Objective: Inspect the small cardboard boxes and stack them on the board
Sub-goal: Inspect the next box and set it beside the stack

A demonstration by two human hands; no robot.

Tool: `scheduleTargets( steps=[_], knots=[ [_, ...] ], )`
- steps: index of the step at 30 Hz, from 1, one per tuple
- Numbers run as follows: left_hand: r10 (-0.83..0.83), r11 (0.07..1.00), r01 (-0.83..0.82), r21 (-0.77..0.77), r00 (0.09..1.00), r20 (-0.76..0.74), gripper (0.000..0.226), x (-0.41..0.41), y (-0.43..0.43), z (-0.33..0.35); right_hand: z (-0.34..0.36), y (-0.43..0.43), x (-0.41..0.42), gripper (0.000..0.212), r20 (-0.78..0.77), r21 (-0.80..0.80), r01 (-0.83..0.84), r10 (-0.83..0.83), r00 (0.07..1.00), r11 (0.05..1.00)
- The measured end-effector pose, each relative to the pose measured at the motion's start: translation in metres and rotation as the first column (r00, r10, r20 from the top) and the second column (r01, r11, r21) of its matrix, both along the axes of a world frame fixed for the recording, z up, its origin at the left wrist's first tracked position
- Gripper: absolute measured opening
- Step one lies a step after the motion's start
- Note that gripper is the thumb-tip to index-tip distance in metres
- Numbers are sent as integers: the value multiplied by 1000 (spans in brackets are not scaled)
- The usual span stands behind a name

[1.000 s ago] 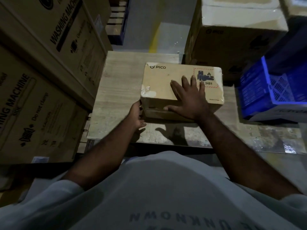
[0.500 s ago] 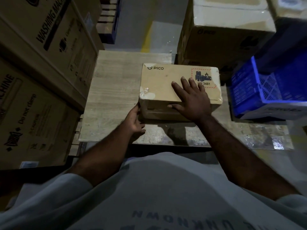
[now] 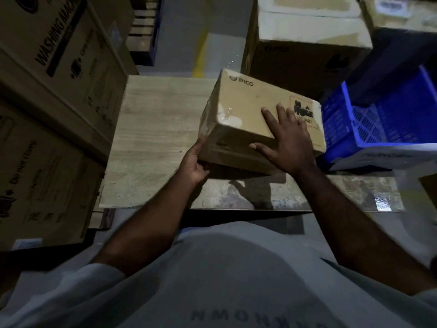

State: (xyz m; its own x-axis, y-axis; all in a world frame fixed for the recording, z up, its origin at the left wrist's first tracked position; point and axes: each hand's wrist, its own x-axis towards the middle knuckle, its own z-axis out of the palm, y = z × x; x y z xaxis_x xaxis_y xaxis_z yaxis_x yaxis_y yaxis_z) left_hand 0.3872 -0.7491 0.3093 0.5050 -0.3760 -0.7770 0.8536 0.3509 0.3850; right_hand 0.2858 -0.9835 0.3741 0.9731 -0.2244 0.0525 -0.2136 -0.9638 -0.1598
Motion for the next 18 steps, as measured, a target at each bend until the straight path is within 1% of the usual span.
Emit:
scheduleTargets(
  steps=[2, 3, 5, 7, 9, 11, 14, 16, 18],
  knots=[
    [41, 999, -40, -33, 999, 9, 74, 0, -7, 3, 7, -3, -1, 97, -21, 42, 32, -31, 999, 999],
    [58, 997, -57, -57, 998, 18, 73, 0, -10, 5, 11, -2, -1, 100, -21, 81, 51, -49, 999, 995],
    [69, 994, -63, -90, 995, 70, 62, 2, -18, 15, 18, 3, 0, 106, 17, 162, 84, -88, 996, 983],
    [58, 998, -53, -36, 984, 166, 49, 1, -24, 27, 23, 8, -1, 113, 106, 232, 118, -145, 984, 966],
    [31, 997, -50, 58, 955, 296, 48, 2, -25, 40, 28, 11, -2, 119, 194, 344, 137, -213, 958, 929],
    [-7, 987, -64, 149, 900, 437, 47, 8, -20, 53, 28, 11, -1, 121, 271, 481, 108, -265, 925, 870],
    [-91, 962, -98, 256, 768, 634, 42, 16, -9, 75, 20, 14, 4, 111, 368, 682, 9, -354, 860, 732],
    [-120, 951, -124, 285, 698, 706, 37, 18, -3, 85, 20, 23, 5, 106, 389, 772, -34, -429, 815, 635],
    [-134, 943, -144, 300, 662, 737, 33, 16, 2, 90, 22, 32, 4, 103, 403, 822, -72, -488, 775, 564]
  ],
)
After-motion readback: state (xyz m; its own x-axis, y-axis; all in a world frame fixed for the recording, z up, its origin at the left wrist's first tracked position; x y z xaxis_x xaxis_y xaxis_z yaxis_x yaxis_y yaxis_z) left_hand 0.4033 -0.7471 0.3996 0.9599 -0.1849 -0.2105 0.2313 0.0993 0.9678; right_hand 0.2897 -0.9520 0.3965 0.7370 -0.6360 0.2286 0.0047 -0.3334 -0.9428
